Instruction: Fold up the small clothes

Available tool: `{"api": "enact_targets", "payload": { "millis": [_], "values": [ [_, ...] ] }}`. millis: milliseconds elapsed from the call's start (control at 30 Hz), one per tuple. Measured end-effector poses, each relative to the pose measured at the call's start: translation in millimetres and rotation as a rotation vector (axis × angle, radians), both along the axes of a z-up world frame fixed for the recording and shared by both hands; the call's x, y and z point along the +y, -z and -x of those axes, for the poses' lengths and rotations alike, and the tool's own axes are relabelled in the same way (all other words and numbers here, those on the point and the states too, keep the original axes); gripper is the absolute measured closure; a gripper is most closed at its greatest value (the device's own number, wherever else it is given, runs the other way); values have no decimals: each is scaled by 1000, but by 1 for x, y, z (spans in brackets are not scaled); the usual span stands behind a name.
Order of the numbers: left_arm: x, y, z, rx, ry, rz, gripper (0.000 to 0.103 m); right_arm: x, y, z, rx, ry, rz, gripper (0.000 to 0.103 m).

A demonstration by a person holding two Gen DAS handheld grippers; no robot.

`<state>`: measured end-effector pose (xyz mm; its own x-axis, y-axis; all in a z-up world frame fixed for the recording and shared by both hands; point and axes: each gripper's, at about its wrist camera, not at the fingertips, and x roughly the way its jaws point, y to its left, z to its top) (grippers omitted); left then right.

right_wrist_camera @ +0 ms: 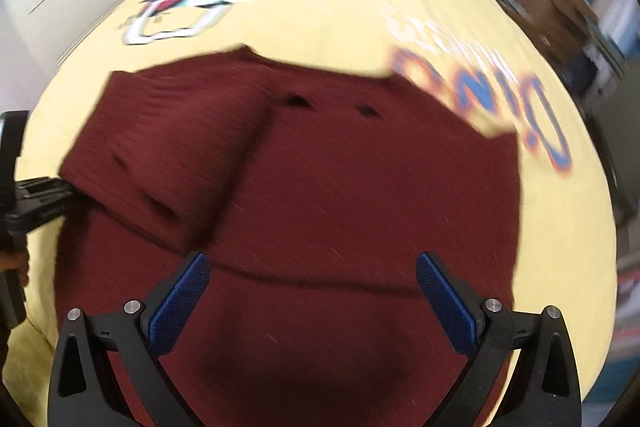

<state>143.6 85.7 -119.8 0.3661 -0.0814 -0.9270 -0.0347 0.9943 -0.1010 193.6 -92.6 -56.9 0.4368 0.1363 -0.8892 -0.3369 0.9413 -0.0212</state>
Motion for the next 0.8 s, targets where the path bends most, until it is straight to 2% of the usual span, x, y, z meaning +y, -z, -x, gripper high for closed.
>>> {"api": "enact_targets", "payload": {
  "millis": [167, 333, 467, 533, 567, 600, 633, 667, 700, 800],
  "values": [
    [8, 0, 2, 10, 2, 19, 90, 70, -4, -13, -31, -161, 34, 1],
    [6, 0, -1, 22, 7, 22, 90, 121, 20, -26, -9, -254, 79, 1],
    [1, 3, -14, 25, 22, 1, 90, 144, 41, -35, -6, -279, 142, 2],
    [3, 3, -15, 27, 16, 9, 90, 150, 50, -40, 26, -279, 160, 9],
    [4, 3, -15, 29, 13, 16, 90, 151, 56, -43, 46, -283, 162, 20],
    [5, 4, -16, 31, 13, 19, 90, 149, 59, -45, 50, -284, 166, 43],
    [6, 5, -17, 34, 15, 18, 90, 148, 60, -47, 47, -278, 169, 54],
    [6, 5, -17, 37, 20, 15, 90, 142, 57, -48, 42, -266, 159, 72],
    [6, 4, -17, 38, 24, 14, 90, 134, 52, -51, 43, -248, 125, 83],
    [7, 4, -21, 41, 27, 20, 90, 96, 30, -58, 53, -169, -2, 85]
  ]
}}
